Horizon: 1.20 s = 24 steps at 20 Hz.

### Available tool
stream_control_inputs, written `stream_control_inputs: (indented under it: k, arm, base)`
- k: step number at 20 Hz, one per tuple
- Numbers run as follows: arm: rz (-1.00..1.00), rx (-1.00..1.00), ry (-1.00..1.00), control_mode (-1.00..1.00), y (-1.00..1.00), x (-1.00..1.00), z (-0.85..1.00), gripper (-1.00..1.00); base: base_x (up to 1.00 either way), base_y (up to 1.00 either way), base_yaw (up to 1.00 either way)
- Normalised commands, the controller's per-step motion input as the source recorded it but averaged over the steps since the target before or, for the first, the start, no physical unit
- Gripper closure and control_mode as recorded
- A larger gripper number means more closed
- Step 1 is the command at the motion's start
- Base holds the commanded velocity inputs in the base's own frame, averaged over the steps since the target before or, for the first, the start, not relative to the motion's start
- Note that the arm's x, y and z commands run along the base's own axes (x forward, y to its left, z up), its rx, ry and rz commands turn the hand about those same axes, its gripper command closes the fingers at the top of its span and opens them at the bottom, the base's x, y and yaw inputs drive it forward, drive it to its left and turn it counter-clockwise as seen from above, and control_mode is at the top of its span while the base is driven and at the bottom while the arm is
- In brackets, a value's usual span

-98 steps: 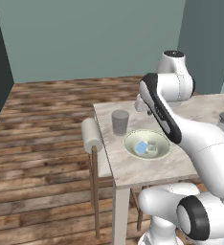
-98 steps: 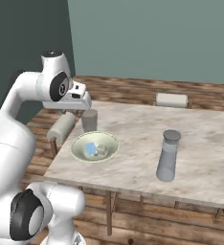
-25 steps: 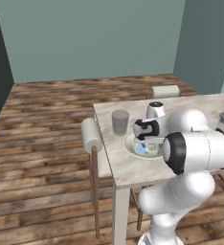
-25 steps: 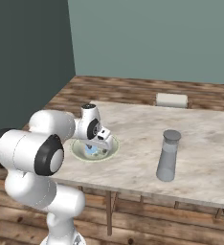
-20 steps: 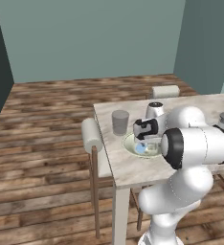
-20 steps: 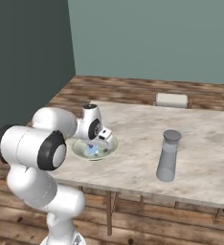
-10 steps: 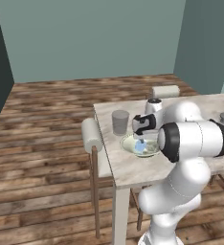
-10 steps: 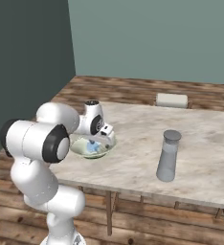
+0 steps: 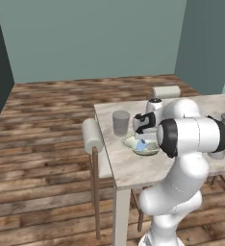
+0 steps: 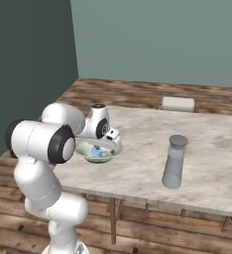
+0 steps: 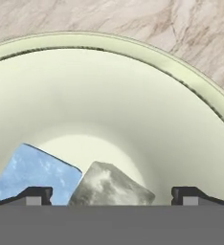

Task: There are two ice cubes in the ice bowl. Place both ice cubes in the glass cup.

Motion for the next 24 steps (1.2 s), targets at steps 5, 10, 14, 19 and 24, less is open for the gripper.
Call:
stream_control_inputs:
  k: [5, 10, 14, 19, 24]
  arm:
    - [0.04, 0.00, -0.05, -1.00, 0.00, -0.54, -0.06, -1.00]
    - [0.18, 0.00, -0.27, -1.00, 0.00, -1.00, 0.00, -1.00]
    - [0.18, 0.00, -0.12, -1.00, 0.00, -0.44, 0.00, -1.00]
    - [0.14, 0.00, 0.00, -1.00, 0.05, 0.20, 0.01, -1.00]
    - [0.05, -0.01, 0.12, -1.00, 0.13, 0.49, 0.13, -1.00]
  base:
    - [0.00, 0.00, 0.00]
    - [0.00, 0.00, 0.00]
    - [0.00, 0.00, 0.00]
    - [0.00, 0.00, 0.00]
    - [0.00, 0.00, 0.00]
